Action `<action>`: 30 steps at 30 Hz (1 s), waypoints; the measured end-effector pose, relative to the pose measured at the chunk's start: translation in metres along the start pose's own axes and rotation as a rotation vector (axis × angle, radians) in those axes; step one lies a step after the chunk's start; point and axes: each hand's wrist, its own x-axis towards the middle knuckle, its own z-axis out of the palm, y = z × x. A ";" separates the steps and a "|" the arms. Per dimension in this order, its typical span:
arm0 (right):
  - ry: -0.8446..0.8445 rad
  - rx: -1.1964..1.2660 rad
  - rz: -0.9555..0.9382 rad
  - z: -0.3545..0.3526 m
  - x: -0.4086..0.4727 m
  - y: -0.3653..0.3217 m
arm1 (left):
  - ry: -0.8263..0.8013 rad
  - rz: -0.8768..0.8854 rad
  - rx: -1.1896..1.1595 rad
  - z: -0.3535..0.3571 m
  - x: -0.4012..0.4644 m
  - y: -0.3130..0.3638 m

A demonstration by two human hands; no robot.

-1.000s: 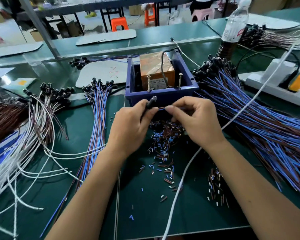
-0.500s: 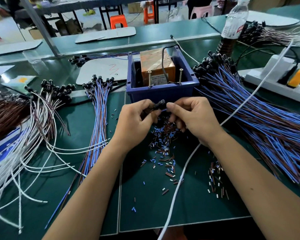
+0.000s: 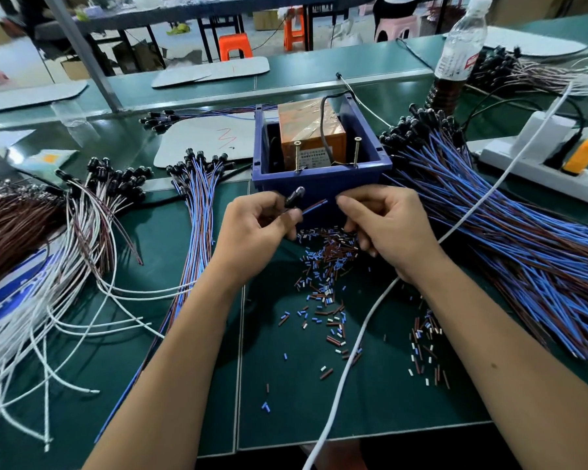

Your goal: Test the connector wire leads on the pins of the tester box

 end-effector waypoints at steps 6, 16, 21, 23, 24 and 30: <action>-0.035 0.081 -0.012 0.014 -0.006 -0.005 | -0.044 0.029 -0.018 0.006 -0.003 0.004; -0.052 0.114 -0.086 0.006 -0.006 -0.008 | -0.025 0.059 -0.085 0.008 -0.004 0.015; -0.031 0.117 -0.126 0.003 -0.004 -0.006 | -0.011 0.091 -0.078 0.006 -0.003 0.013; 0.019 0.147 -0.130 -0.002 -0.002 -0.006 | 0.003 0.082 -0.091 0.002 -0.002 0.012; 0.064 0.173 -0.129 -0.007 0.001 -0.006 | 0.024 0.074 -0.118 -0.001 -0.001 0.011; 0.040 0.187 -0.074 0.008 -0.004 -0.006 | 0.141 0.038 -0.259 0.004 -0.001 0.014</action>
